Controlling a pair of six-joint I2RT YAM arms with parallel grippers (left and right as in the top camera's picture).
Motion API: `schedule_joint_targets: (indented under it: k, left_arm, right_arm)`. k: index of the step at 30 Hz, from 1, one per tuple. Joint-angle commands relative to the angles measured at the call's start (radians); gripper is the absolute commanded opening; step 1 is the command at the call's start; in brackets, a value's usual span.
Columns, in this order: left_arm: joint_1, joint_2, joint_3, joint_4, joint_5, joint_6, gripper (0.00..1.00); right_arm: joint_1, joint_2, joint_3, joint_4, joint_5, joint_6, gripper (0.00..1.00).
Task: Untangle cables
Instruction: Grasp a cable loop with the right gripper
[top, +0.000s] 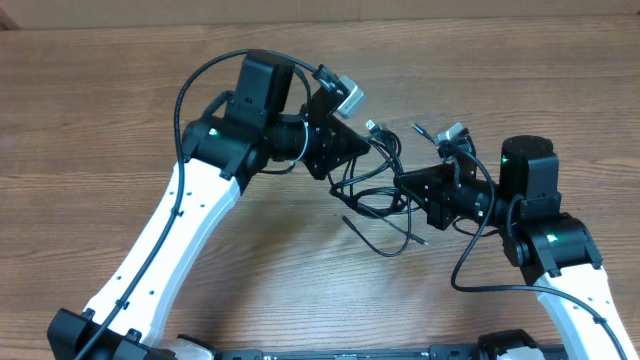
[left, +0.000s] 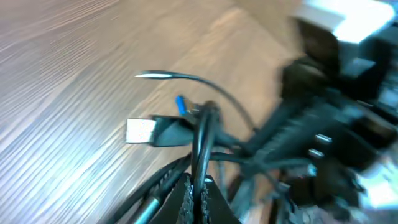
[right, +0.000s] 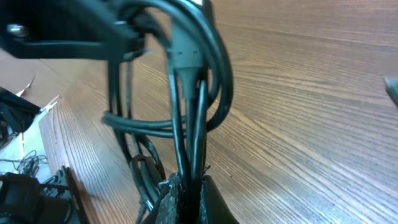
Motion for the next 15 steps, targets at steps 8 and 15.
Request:
schedule_joint_targets:
  k: [8,15]
  left_arm:
    - [0.005,-0.029,0.033,0.010,-0.355,-0.275,0.04]
    - [0.005,-0.028,0.032,-0.011,-0.355,-0.275,0.04]
  right_arm:
    - [0.001,-0.116,0.031,-0.032,-0.022,0.003,0.04]
    - [0.001,-0.197,0.031,0.008,-0.093,0.029,0.04]
